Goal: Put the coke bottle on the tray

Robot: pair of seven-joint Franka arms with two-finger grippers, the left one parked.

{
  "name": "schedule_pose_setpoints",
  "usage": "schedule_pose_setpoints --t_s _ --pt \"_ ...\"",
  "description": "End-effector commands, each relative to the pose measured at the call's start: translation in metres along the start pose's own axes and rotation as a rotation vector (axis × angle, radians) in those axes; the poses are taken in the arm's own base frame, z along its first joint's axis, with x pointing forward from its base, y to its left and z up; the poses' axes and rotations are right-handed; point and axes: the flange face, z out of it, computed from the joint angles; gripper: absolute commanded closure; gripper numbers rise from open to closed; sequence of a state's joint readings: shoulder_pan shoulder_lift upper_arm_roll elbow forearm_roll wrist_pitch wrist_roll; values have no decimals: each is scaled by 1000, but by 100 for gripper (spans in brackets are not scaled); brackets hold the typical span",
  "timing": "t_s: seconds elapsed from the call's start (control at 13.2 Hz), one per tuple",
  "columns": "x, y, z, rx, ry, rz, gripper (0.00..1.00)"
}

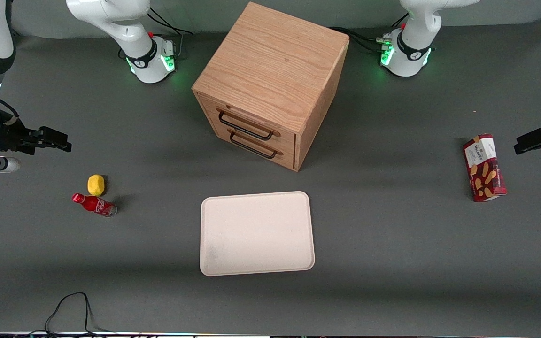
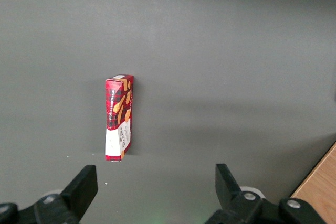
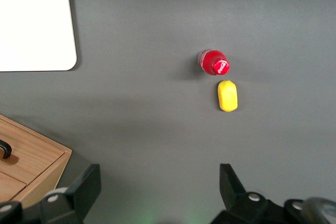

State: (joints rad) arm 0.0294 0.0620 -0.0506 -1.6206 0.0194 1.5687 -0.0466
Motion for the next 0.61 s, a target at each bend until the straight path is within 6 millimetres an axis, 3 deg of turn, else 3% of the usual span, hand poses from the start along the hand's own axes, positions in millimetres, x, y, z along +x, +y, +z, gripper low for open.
schedule_pose_setpoints --t_s 0.0,0.53 --pt "5 -1 -2 14 -8 20 0" --pt "9 -1 1 12 -13 16 0"
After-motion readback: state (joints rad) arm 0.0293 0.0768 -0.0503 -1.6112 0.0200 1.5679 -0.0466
